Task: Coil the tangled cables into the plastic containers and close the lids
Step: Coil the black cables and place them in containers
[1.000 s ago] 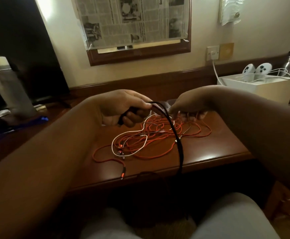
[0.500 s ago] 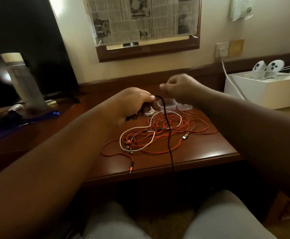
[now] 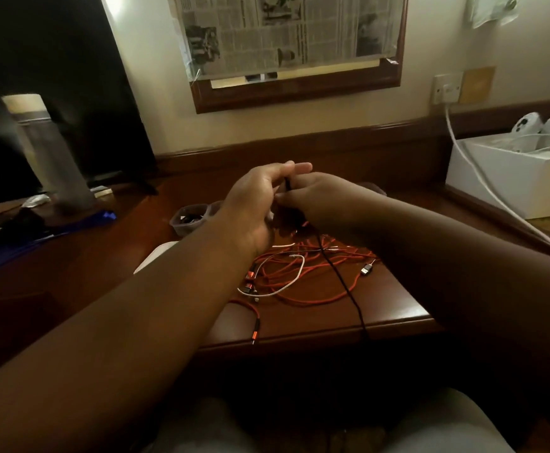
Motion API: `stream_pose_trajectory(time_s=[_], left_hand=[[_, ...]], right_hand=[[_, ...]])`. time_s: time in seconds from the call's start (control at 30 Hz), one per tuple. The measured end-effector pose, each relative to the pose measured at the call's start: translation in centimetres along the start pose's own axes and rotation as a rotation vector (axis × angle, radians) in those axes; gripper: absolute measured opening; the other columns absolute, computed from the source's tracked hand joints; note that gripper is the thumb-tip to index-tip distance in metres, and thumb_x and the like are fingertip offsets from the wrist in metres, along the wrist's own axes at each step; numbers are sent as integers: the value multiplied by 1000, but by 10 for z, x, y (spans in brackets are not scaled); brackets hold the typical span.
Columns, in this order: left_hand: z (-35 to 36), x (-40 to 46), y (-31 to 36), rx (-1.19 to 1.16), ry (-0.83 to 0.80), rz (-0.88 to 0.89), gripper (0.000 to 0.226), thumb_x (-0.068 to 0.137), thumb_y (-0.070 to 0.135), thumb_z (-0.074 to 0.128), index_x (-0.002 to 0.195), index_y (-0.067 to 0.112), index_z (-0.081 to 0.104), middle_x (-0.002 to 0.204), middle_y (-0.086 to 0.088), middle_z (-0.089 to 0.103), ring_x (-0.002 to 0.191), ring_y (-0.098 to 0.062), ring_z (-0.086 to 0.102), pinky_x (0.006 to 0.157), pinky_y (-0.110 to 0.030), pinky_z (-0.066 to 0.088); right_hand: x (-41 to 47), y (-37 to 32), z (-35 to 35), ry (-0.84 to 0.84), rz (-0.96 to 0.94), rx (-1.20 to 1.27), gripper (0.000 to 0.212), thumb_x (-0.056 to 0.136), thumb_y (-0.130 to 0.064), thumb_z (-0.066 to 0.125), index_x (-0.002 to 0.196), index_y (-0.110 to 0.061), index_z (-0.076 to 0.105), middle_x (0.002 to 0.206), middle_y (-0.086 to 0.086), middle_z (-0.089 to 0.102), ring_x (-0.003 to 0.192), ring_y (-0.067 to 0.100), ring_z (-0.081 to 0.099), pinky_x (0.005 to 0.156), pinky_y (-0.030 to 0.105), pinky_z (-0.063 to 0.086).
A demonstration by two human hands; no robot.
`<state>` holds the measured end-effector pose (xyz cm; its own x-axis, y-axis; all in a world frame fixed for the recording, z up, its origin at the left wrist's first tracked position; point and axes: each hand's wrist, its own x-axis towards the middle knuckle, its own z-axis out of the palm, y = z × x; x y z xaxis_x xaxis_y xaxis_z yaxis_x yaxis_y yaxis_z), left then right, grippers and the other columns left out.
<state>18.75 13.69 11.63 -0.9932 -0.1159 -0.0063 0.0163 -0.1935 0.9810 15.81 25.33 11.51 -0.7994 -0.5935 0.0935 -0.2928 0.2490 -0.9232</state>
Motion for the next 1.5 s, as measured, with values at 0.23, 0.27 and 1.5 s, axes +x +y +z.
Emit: stream_pose_trajectory(time_s=[0.23,0.27,1.5], left_hand=[[9,21,-25,-194,-4,-46,35,102,25,41,69,20,51,54,5,43,38,-6,36,39,-15,27],[10,22,-31,-189,-22,-33,32,100,20,42,69,20,51,56,5,40,41,-5,31,41,-17,23],[-28,22,-36,708,-98,413,11,94,22,65,94,26,75,71,-10,67,61,-20,58,54,-28,47]], right_hand=[[5,-9,-14,-221,71,794,38,104,-32,33,75,-14,48,57,-3,31,46,11,33,46,25,35],[8,-9,-17,-117,-9,819,38,105,-32,33,79,-12,52,58,-1,40,50,12,41,51,27,42],[30,47,-33,392,-577,-1040,39,103,-43,39,78,-19,56,69,-7,54,65,19,55,59,28,34]])
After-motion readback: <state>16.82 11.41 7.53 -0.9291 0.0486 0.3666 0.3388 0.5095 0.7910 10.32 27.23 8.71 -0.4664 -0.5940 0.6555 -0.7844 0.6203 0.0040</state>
